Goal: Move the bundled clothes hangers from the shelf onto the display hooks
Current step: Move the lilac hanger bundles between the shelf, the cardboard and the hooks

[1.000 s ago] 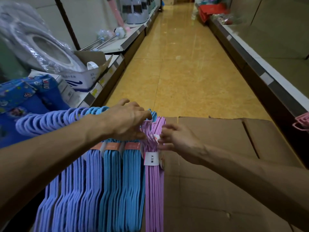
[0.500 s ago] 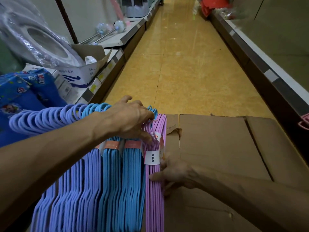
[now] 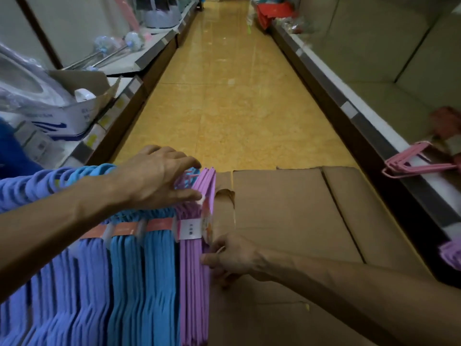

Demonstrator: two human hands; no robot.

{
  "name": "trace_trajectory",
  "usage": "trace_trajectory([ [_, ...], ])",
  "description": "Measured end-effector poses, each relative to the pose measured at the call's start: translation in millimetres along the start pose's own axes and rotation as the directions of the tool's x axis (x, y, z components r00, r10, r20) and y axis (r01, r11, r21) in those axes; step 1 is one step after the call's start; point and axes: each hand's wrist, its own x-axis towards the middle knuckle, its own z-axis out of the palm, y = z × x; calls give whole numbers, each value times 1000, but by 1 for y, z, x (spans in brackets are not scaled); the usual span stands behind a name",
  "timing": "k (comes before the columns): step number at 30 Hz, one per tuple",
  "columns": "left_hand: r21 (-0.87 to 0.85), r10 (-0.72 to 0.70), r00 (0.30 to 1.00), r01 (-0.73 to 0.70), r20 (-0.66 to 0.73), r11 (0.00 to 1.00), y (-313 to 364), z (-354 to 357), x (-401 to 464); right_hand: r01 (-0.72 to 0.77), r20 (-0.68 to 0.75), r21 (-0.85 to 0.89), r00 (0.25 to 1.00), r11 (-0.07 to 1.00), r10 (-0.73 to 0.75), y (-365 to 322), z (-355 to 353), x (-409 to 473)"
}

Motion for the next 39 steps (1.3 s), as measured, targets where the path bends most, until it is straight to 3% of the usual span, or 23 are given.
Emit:
trace_trajectory([
  [2, -74, 109, 983, -121, -151, 990, 8, 2, 10, -15, -14, 71, 1000, 997, 16, 13, -14, -19],
  [5, -190, 217, 939, -272, -268, 943, 24, 7, 27, -11, -54, 128, 998, 992, 18, 32, -33, -49],
  [9, -342, 255, 919, -353, -300, 871, 70, 6, 54, 2, -184, 211, 982, 977, 38, 69, -65, -104],
  [13, -472, 215, 937, -326, -275, 819, 123, 1, 82, 23, -297, 223, 954, 975, 46, 102, -90, -159],
  [19, -697, 212, 956, -294, -204, 654, 194, -2, 121, 29, -449, 98, 893, 995, 19, 118, -122, -228],
  [22, -780, 224, 958, -277, -180, 561, 223, -5, 128, 25, -588, -132, 802, 991, -99, 120, -151, -260],
  [24, -815, 239, 952, -290, -191, 503, 239, -6, 131, -31, -688, -320, 695, 947, -210, 123, -179, -278],
  [27, -851, 247, 955, -265, -165, 453, 267, -8, 143, -163, -790, -440, 538, 883, -294, 134, -231, -298],
  [31, -896, 224, 968, -197, -113, 398, 308, -15, 168, -539, -873, -481, 367, 691, -322, 153, -295, -318],
  [33, -915, 222, 969, -188, -112, 358, 332, -19, 176, -608, -895, -439, 362, 662, -261, 162, -316, -327],
  [36, -931, 212, 973, -163, -96, 327, 365, -17, 186, -513, -871, -392, 474, 763, -128, 183, -336, -329],
  [37, -931, 212, 974, -153, -85, 331, 375, -15, 188, -591, -880, -382, 467, 710, -85, 191, -341, -328],
  [39, -928, 220, 975, -117, -39, 354, 392, -10, 194, -805, -929, -347, 367, 482, -56, 205, -350, -326],
])
